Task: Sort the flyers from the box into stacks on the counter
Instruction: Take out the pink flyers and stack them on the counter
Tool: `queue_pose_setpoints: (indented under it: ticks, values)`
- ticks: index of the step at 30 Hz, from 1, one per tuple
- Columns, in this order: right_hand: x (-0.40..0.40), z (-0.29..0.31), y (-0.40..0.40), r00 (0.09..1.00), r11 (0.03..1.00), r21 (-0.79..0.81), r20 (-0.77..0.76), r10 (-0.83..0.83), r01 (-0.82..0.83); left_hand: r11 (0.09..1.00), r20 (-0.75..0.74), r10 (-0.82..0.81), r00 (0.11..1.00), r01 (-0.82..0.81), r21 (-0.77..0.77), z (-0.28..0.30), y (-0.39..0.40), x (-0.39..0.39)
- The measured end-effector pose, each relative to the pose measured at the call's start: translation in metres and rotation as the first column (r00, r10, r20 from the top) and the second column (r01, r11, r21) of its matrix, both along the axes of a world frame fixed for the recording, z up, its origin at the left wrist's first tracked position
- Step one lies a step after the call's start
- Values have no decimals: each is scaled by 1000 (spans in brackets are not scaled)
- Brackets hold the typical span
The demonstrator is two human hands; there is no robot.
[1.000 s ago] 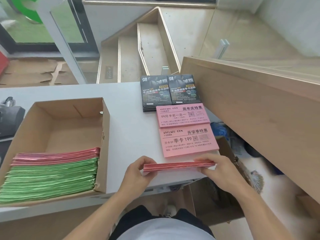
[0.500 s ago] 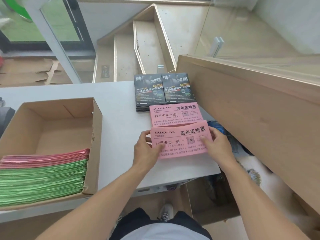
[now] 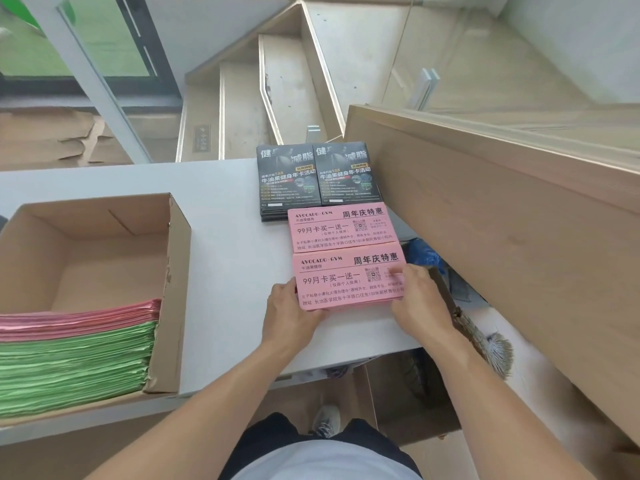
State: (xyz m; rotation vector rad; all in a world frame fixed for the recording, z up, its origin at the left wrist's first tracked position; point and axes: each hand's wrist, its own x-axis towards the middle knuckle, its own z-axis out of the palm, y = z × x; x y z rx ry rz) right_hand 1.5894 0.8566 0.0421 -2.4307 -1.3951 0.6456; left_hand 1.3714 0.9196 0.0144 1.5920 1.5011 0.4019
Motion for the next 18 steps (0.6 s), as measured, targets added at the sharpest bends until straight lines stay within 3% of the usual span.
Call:
queue_pose_setpoints:
  ticks: [9,12,16,18]
  values:
    - [7,3,7,999,999,-34,-38,10,-11,998,-187,-68,980,69,-1,-5,-2,7]
    - [4,4,7,998,999,-33,-65,14,-16,997,-158,-73,985,72,-14,3,-2,12]
    - [1,7,2,999,999,-31,42,23,-22,994,-94,-71,993,63,-87,9,-4,10]
    - [-10,17,3,995,997,76,97,25,-33,995,-32,-54,998,51,-88,15,-13,5]
